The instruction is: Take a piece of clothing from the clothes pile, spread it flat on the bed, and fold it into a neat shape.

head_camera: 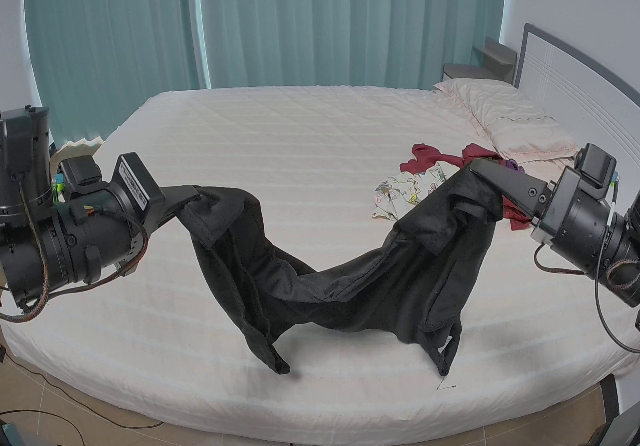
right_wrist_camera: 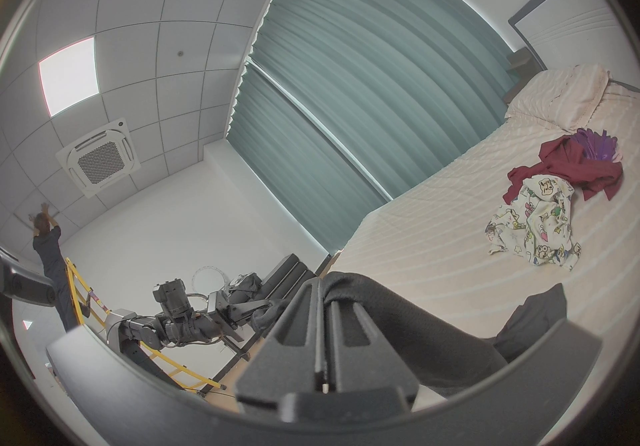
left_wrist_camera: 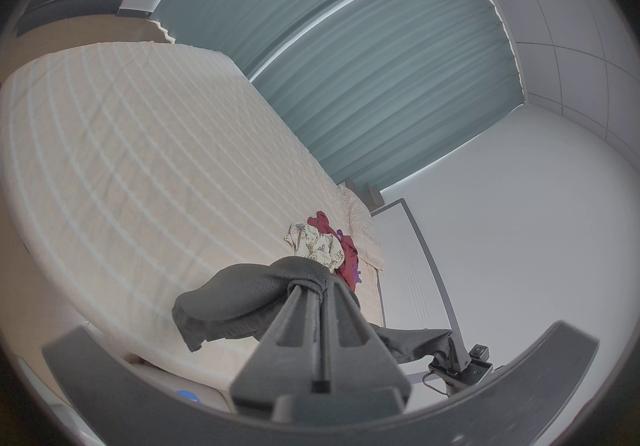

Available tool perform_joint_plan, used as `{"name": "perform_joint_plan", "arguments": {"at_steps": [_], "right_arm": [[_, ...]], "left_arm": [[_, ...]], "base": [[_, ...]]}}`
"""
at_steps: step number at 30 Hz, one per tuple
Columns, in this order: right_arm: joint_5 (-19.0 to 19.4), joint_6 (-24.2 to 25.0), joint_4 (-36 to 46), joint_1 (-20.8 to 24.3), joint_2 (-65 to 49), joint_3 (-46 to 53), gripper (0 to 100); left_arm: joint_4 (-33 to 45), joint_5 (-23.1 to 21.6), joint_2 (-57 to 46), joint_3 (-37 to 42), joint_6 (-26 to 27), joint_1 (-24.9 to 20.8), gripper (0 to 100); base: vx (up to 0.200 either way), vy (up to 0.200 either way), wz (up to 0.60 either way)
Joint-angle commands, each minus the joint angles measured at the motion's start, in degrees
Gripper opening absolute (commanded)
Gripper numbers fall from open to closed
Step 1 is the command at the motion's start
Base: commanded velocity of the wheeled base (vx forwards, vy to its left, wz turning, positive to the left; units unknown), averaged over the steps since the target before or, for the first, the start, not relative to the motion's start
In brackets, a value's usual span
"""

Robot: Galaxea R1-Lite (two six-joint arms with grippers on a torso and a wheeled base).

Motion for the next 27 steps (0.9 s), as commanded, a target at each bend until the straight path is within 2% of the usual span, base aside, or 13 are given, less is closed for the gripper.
{"name": "perform_joint_plan", "arguments": {"at_steps": [1, 5, 13, 19, 24, 26, 27], "right_arm": [[1.9, 0.0, 0.0, 0.3, -4.6, 1.8, 0], [5.0, 0.0, 0.0, 0.3, -9.3, 3.0, 0], [7.5, 0.3, -0.2, 0.2, -15.6, 3.2, 0], [7.0, 2.0, -0.5, -1.3, -15.2, -3.9, 0], [5.9, 5.7, -0.2, -4.7, -10.9, -12.5, 0], [2.5, 6.4, -0.2, -5.1, -6.1, -15.7, 0], [2.5, 6.4, -0.2, -5.1, -6.1, -15.7, 0]], "left_arm": [[0.1, 0.0, -2.2, 0.9, 0.0, -0.2, 0], [0.2, 0.0, -3.9, 1.4, 0.0, -0.2, 0], [0.2, 0.0, -7.5, 1.3, 0.1, -0.2, 0], [0.3, 0.1, -8.0, -2.2, 0.2, -0.3, 0], [0.4, 0.3, -7.4, -6.3, 0.4, 0.1, 0], [0.4, 0.4, -6.5, -7.9, 0.6, 0.5, 0], [0.4, 0.4, -6.5, -7.9, 0.6, 0.5, 0]], "base": [[-0.200, 0.000, 0.00], [-0.200, 0.000, 0.00], [-0.200, 0.000, 0.00], [-0.200, 0.000, 0.00], [0.000, 0.000, 0.00], [0.000, 0.000, 0.00], [0.000, 0.000, 0.00]]}}
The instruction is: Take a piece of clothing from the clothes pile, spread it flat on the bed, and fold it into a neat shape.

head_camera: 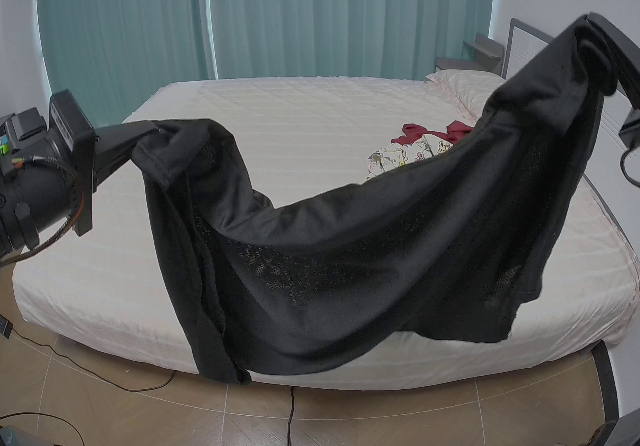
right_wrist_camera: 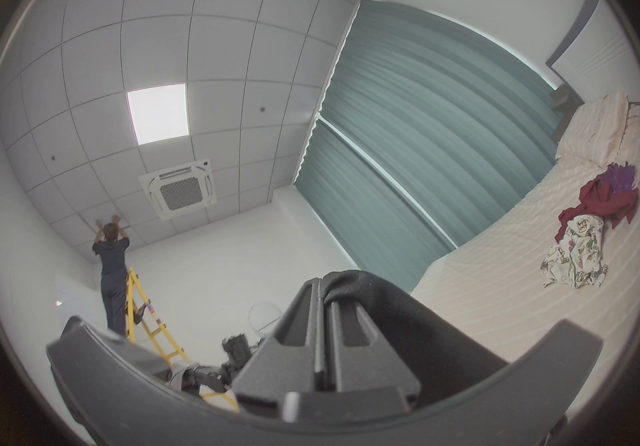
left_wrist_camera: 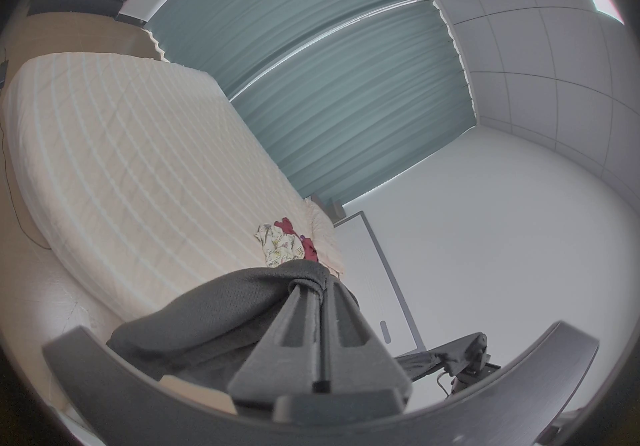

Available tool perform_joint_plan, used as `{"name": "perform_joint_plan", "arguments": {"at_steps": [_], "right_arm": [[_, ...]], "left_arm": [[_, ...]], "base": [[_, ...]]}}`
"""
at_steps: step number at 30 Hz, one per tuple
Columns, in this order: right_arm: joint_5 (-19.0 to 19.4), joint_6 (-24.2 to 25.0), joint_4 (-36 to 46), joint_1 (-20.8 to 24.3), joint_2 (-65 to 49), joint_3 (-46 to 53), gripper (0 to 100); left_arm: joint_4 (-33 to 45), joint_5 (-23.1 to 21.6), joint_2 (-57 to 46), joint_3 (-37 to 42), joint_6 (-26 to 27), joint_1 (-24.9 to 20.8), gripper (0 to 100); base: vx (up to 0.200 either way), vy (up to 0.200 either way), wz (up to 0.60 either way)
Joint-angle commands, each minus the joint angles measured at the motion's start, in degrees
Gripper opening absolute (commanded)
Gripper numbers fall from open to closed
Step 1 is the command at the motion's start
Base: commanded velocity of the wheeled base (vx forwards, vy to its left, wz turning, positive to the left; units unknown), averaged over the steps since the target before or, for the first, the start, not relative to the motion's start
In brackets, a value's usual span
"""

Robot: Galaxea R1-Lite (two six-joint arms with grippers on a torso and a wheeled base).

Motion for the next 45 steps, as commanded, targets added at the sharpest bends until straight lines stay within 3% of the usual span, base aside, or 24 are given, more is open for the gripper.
{"name": "perform_joint_plan", "arguments": {"at_steps": [1, 11, 25, 45], "right_arm": [[-4.6, 1.7, 0.2, -3.2, 11.2, -8.1, 0], [-6.3, 2.2, 3.5, -10.7, 27.3, -19.2, 0], [-8.7, 2.1, 3.3, -11.5, 36.7, -24.1, 0], [-10.8, 2.0, 3.1, -11.7, 44.5, -26.2, 0]], "left_arm": [[-0.1, 0.2, 2.8, -4.1, 0.5, 1.3, 0], [-0.7, -0.2, 13.1, -7.0, 0.2, 6.8, 0], [-0.9, -0.1, 25.4, -12.0, -0.1, 9.9, 0], [-1.3, -0.3, 37.4, -19.0, -0.6, 12.3, 0]], "base": [[0.000, 0.000, 0.00], [0.000, 0.000, 0.00], [0.000, 0.000, 0.00], [0.200, 0.000, 0.00]]}}
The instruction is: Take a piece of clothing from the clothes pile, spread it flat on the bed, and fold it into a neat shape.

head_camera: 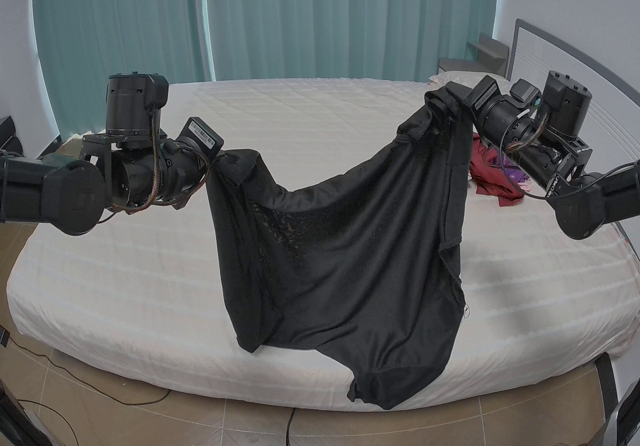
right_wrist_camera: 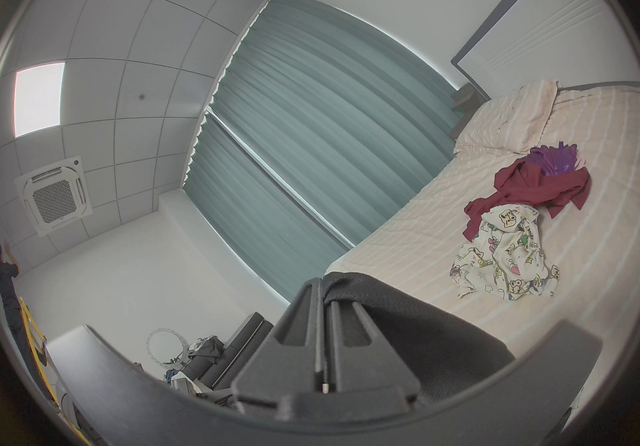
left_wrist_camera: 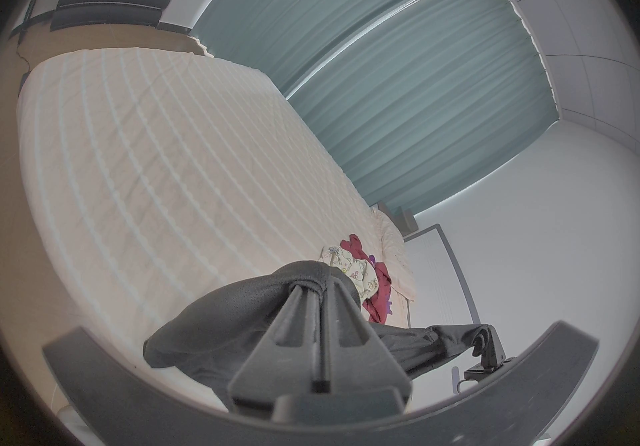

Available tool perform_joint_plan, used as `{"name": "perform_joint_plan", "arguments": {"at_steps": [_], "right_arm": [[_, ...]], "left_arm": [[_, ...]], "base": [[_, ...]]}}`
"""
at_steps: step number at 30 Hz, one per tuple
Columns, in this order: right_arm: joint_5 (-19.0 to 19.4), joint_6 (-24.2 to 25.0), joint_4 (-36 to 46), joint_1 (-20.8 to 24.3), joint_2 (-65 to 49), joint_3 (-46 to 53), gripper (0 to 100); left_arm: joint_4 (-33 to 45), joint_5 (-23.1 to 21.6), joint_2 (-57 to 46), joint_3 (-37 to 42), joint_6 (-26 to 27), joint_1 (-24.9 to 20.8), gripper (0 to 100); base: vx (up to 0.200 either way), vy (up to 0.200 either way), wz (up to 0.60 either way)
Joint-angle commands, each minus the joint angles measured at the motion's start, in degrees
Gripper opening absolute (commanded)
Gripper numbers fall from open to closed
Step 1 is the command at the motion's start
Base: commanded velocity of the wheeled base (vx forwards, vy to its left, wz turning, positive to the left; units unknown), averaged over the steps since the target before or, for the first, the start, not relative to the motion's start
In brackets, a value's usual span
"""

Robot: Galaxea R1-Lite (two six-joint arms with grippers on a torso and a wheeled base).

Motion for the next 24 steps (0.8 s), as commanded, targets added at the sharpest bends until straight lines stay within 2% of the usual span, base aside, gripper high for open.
{"name": "perform_joint_plan", "arguments": {"at_steps": [1, 7, 13, 20, 23, 24], "right_arm": [[-0.1, 0.0, -0.1, -0.3, 2.9, -0.2, 0], [-0.4, 0.0, 0.1, -0.4, 6.0, -0.2, 0], [-0.4, 0.1, 0.1, -1.0, 8.9, -0.2, 0], [-2.6, 0.1, 0.0, -0.9, 13.4, 0.0, 0], [-2.8, 0.1, -0.1, -0.8, 16.4, -0.3, 0], [-2.8, 0.1, -0.1, -0.8, 16.9, -0.3, 0]], "left_arm": [[0.0, 0.0, 3.8, -1.6, 0.0, 0.8, 0], [0.0, 0.0, 7.0, -2.5, 0.0, 1.0, 0], [0.0, 0.0, 11.1, -2.7, 0.1, 1.1, 0], [0.0, 0.0, 14.9, -3.5, -0.1, 1.7, 0], [-0.5, 0.1, 19.1, -5.9, -0.2, 1.8, 0], [-0.5, 0.1, 19.8, -6.5, -0.2, 1.8, 100]], "base": [[0.200, 0.000, 0.00], [0.200, 0.000, 0.00], [0.000, 0.000, 0.00], [0.000, 0.000, 0.00], [0.000, 0.000, 0.00], [0.000, 0.000, 0.00]]}}
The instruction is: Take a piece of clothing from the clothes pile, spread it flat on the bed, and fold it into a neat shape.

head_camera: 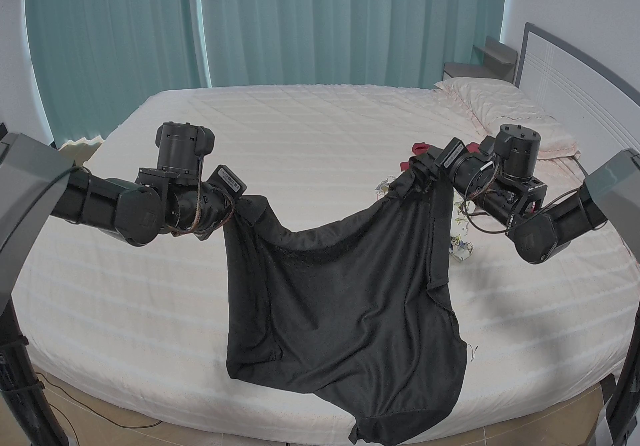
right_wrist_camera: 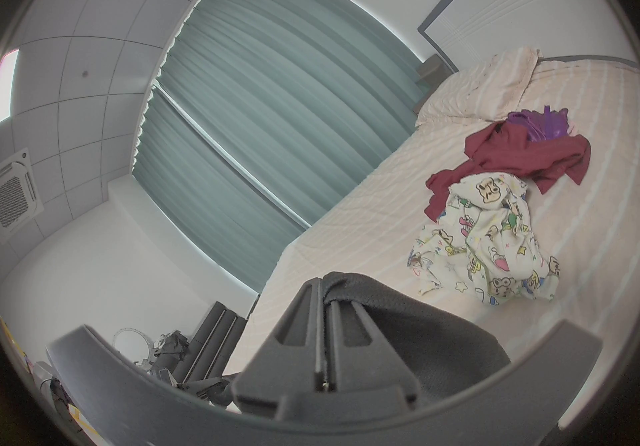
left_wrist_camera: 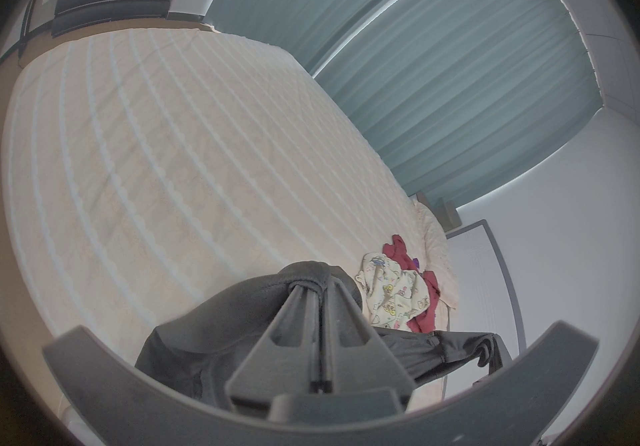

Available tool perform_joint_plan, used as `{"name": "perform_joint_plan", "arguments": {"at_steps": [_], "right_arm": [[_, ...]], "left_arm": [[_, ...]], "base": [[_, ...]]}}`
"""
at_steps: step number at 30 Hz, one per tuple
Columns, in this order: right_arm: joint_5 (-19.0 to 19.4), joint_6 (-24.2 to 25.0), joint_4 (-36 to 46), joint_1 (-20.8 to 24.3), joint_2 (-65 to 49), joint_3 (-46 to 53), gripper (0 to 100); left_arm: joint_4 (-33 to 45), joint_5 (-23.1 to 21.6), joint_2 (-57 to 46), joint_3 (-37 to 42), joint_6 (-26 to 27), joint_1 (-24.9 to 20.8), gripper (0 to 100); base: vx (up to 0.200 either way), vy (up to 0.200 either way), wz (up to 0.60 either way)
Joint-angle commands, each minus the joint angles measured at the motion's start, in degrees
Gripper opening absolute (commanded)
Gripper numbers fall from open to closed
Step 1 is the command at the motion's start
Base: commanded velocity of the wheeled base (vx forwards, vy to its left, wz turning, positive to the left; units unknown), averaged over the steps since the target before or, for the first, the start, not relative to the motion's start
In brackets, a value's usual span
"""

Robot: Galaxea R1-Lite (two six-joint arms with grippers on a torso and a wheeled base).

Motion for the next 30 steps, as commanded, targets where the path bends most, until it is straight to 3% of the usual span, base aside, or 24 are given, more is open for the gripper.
{"name": "perform_joint_plan", "arguments": {"at_steps": [1, 4, 5, 10, 16, 20, 27, 30], "right_arm": [[-0.1, 0.0, -0.1, 0.2, 4.3, -0.2, 0], [0.0, -0.1, 0.1, 0.2, 5.0, -0.2, 0], [-0.1, -0.1, 0.1, 0.2, 6.0, -0.2, 100], [-0.4, -0.2, 0.2, -0.1, 7.8, -0.1, 100], [-6.1, -0.7, 3.3, -3.0, 11.7, -5.5, 100], [-6.9, -0.7, 5.5, -3.9, 12.3, -6.1, 100], [-5.7, -1.2, 8.4, -4.5, 10.0, -0.7, 100], [-1.5, -3.0, 8.6, -5.5, 7.9, 6.6, 100]], "left_arm": [[-0.2, 0.1, 6.0, -2.9, -0.1, 0.2, 100], [-0.2, 0.1, 8.0, -4.4, -0.2, 0.4, 100], [-0.1, 0.1, 9.4, -5.5, -0.5, 0.8, 100], [-0.1, 0.5, 13.8, -7.6, -0.8, 1.0, 100], [0.0, 0.7, 13.2, -7.6, -0.8, 1.6, 100], [0.3, 0.7, 11.2, -6.9, -0.8, 1.9, 100], [0.2, 0.1, 9.2, -2.6, -0.4, 2.0, 100], [0.2, -1.2, 8.6, 0.3, 1.4, 3.2, 100]], "base": [[0.000, 0.000, 0.00], [0.000, 0.000, 0.00], [0.000, 0.000, 0.00], [0.000, 0.000, 0.00], [0.000, 0.000, 0.00], [0.000, 0.000, 0.00], [0.000, 0.000, 0.00], [0.000, 0.000, 0.00]]}}
